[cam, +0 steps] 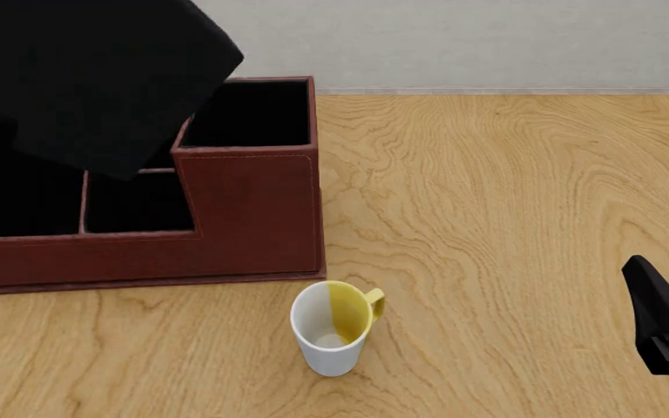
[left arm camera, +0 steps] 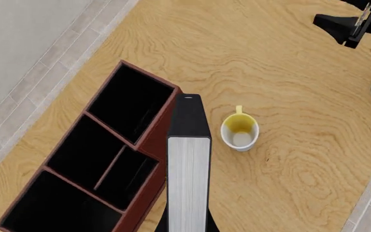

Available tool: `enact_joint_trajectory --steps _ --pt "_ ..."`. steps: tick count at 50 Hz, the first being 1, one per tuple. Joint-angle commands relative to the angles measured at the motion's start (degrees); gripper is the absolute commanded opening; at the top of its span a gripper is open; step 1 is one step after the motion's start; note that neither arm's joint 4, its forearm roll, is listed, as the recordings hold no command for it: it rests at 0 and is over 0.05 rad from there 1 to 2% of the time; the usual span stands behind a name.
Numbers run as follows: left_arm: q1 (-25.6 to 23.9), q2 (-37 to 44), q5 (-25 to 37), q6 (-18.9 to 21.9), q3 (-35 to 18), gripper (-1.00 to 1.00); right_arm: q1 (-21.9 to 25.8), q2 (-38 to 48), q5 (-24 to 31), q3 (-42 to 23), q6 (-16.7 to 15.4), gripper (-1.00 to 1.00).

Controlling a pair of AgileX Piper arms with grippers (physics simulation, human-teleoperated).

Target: Pick up the book and place it in the right compartment of the caddy.

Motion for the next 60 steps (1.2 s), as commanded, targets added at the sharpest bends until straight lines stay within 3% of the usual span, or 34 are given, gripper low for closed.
enact_joint_trajectory --steps 1,6,15,20,29,36,42,48,52,60 --pt "1.31 5.67 -0.46 -2.79 -12.74 -1.0 0.03 -0.05 0.03 0.0 0.13 1.0" --pt "1.56 8.89 -1.05 -2.95 -14.3 -1.0 0.04 0.07 -0.04 0.0 0.14 1.0" --pt "3.78 20.59 0.43 -4.33 -26.21 -1.0 0.07 0.08 -0.05 0.0 0.12 1.0" --pt "4.22 26.17 0.42 -4.58 -29.96 -1.0 -0.01 0.08 -0.04 0.0 0.36 1.0" --pt "6.92 33.35 0.46 -3.5 -32.79 -1.0 -0.01 -0.05 0.03 0.0 0.47 1.0" --pt "7.38 37.68 0.46 -1.79 -30.48 -1.0 -0.05 -0.03 0.02 0.0 0.63 1.0" --pt "8.42 40.38 0.47 -1.63 -31.51 -1.0 -0.09 -0.08 0.05 0.0 0.71 1.0" --pt "7.77 40.34 0.47 -1.42 -29.23 -1.0 -0.05 -0.08 0.04 0.0 0.91 1.0" --pt "9.57 40.28 0.47 0.88 -27.61 -1.0 0.07 0.19 -0.11 0.01 1.07 1.0" --pt "11.05 38.91 0.47 1.58 -26.33 -1.0 0.02 0.18 -0.1 0.01 1.28 1.0"
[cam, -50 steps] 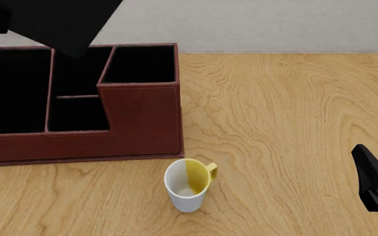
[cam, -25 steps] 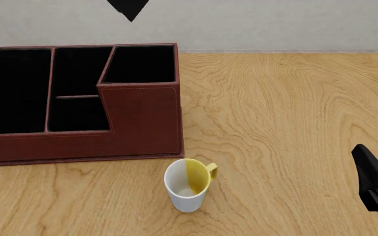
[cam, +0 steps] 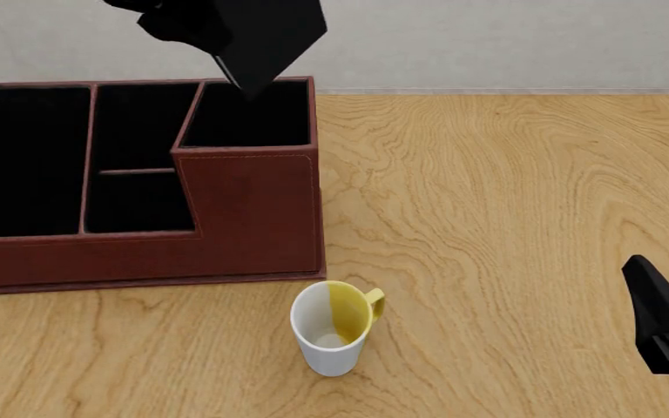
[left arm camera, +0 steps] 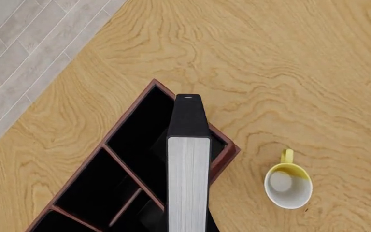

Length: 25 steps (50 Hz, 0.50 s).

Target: Pick up the book and place it in the right compartment of the caddy.

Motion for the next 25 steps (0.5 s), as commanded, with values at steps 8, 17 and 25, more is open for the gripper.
enact_joint_trajectory --steps 8,17,25 --pt "4.11 -1.93 0.0 4.62 3.86 -1.0 0.22 0.23 -0.13 0.0 0.32 1.0" --pt "6.17 -2.34 0.0 6.5 4.66 -1.0 0.23 0.26 -0.15 0.0 0.39 1.0" --pt "7.3 -1.28 0.0 7.64 4.54 -1.0 0.51 0.28 -0.16 0.01 0.56 1.0"
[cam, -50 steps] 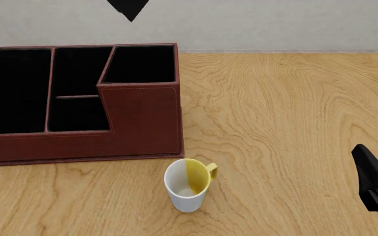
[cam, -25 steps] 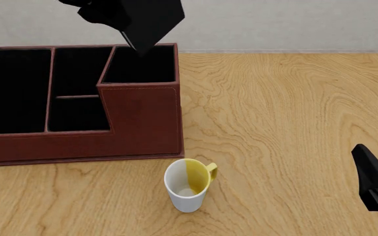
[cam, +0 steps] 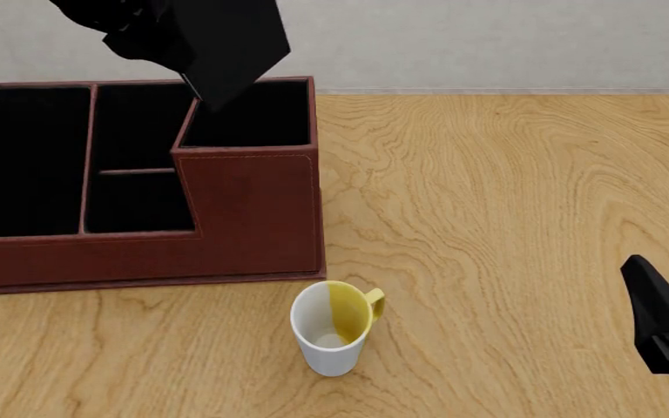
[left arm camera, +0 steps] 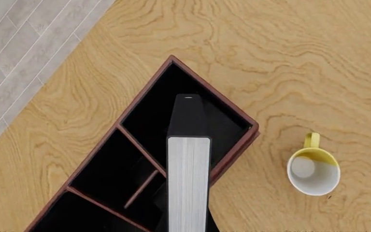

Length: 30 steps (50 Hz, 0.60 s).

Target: Pick up the book and place it in the right compartment of the caddy.

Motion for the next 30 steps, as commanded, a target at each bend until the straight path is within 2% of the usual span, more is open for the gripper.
enact_joint_trajectory --steps 1,14,30 --pt "1.8 0.27 0.0 3.01 0.64 -1.0 0.25 0.04 -0.03 0.0 0.17 1.0" --pt "2.86 3.51 0.0 4.95 1.5 -1.0 0.13 0.11 -0.06 0.0 0.32 1.0" --pt "1.59 5.86 0.0 3.24 -1.05 -1.0 0.18 0.38 -0.21 0.0 0.3 1.0"
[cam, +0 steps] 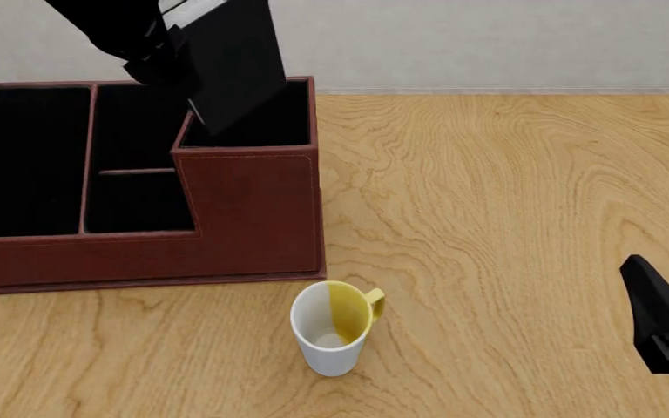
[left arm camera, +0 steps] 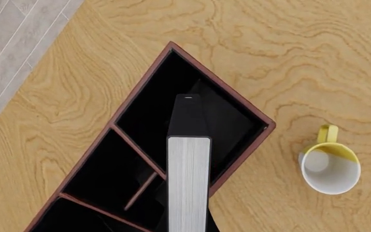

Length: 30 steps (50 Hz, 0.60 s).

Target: Pick up the book and place it in the right compartment of the caddy.

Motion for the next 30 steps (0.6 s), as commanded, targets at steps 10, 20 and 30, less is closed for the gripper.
enact_joint_trajectory --steps 10,20,30 --pt "-0.58 2.48 -0.01 0.57 -0.99 -1.0 0.1 0.37 -0.2 0.0 0.12 1.0" --pt "-0.79 1.85 -0.01 0.9 1.28 -1.0 0.19 0.73 -0.4 0.01 0.29 1.0" --pt "0.19 2.61 -0.02 1.8 0.38 -1.0 0.14 0.85 -0.47 0.01 0.31 1.0"
